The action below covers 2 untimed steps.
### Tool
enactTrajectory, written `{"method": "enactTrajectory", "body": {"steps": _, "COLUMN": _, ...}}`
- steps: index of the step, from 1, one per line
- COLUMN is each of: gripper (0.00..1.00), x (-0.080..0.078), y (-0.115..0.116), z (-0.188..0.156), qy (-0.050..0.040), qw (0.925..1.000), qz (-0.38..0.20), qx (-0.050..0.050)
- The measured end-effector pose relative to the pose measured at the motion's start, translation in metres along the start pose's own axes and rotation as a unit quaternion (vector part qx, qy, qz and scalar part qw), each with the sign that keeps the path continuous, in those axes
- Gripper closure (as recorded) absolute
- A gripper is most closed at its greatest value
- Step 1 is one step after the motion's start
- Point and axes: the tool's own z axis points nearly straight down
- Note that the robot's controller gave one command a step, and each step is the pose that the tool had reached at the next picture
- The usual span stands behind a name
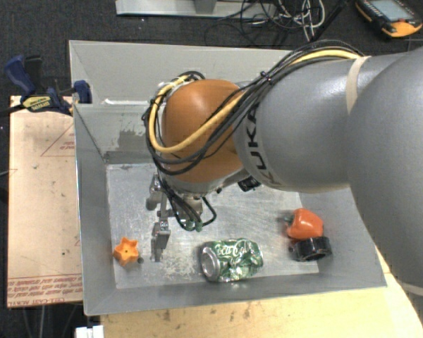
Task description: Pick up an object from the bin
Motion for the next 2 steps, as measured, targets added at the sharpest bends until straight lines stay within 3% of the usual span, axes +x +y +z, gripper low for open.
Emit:
{"method": "enactTrajectory", "body": {"steps": 1, "gripper": 0.0, "x": -0.002, "y": -0.001, "z": -0.004, "qy": -0.0035, "qw": 1.0, "qz": 0.002, "qx": -0.001}}
{"method": "enactTrajectory", "body": {"steps": 2, "gripper": 0.0, "x": 0.005, "y": 0.018, "z": 0.045, "qy": -0.005, "qw": 0.9978, "qz": -0.066, "qx": -0.001}}
